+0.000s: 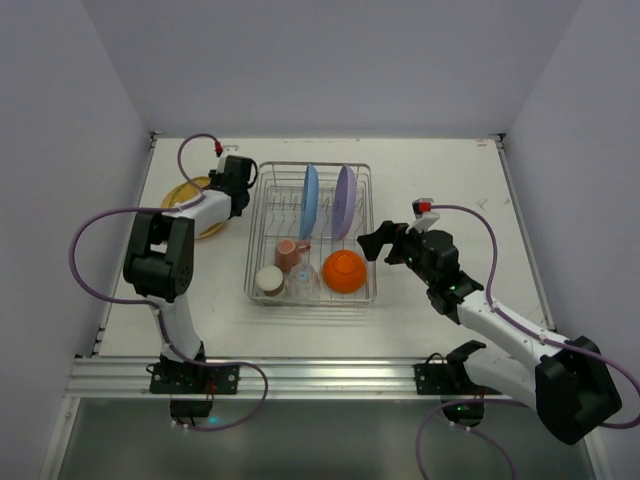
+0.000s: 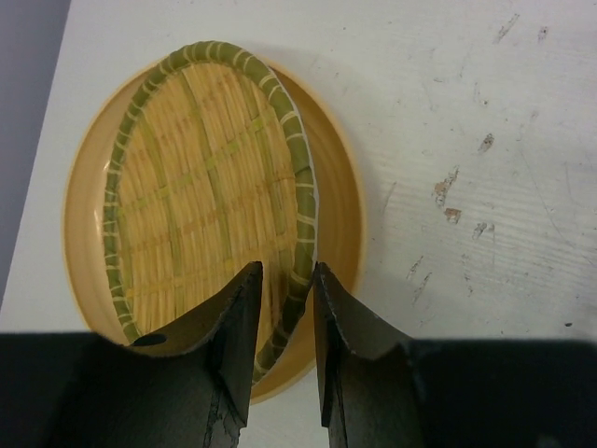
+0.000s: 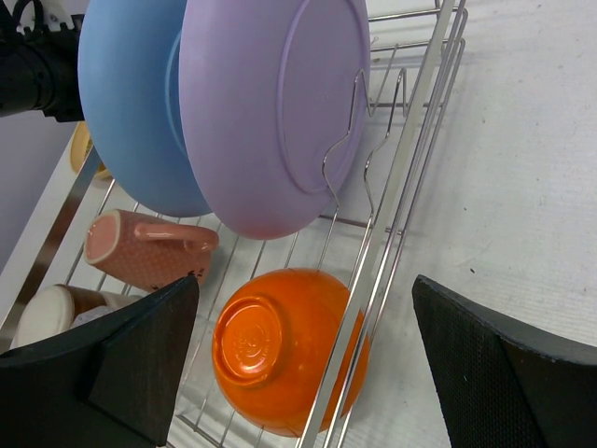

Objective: Unload the mixed dishes from the dish rack

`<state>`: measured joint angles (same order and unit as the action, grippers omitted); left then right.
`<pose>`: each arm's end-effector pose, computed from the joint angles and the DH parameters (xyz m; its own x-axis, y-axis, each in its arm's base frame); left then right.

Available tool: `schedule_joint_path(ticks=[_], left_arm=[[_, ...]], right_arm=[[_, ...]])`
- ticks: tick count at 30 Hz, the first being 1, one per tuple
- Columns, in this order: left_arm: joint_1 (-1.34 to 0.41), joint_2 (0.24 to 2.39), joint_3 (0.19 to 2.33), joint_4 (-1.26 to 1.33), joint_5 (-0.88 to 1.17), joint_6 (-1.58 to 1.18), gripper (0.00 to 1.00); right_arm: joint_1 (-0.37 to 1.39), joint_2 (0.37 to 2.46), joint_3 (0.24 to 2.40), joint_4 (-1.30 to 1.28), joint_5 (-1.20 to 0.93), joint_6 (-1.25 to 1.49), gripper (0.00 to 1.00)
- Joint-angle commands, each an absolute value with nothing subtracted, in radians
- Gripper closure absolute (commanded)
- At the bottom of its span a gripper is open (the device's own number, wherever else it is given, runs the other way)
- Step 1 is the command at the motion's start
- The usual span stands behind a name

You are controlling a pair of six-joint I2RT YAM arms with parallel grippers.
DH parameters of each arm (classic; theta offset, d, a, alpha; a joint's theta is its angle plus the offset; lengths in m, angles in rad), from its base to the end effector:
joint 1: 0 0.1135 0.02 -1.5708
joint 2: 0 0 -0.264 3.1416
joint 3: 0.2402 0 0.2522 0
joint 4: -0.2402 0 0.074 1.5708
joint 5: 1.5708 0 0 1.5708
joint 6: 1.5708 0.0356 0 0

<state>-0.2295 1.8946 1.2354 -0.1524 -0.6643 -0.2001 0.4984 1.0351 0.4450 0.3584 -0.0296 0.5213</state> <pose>0.3990 -0.0707 0.1872 -0.6457 -0.0098 -0.7635 -0.3698 0.8788 0.3015 0.2005 0.1103 0.2289 -0.4255 0.3352 -0.8406 -0.3358 0.8041 0.4906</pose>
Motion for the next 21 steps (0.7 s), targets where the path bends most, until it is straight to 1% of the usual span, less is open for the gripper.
schedule_joint_path(ticks=[1,14,19,21], left_arm=[[-0.207,1.910,1.289,-0.158,-0.601,-0.224,0.68],[-0.204,1.948,1.322,-0.187,-0.543,-0.225,0.68],[-0.204,1.902,1.299,-0.176,-0.538,-0.229,0.68],[-0.204,1.849,1.275,-0.144,-0.561,-0.230,0.67]], right_arm=[[0.502,1.029,0.488,0.373,-0.037,0.503,0.01],[0.503,1.028,0.489,0.370,-0.037,0.502,0.01],[0.503,1.031,0.492,0.368,-0.038,0.502,0.01],[0.503,1.034,0.494,0.367,-0.038,0.502,0.01]])
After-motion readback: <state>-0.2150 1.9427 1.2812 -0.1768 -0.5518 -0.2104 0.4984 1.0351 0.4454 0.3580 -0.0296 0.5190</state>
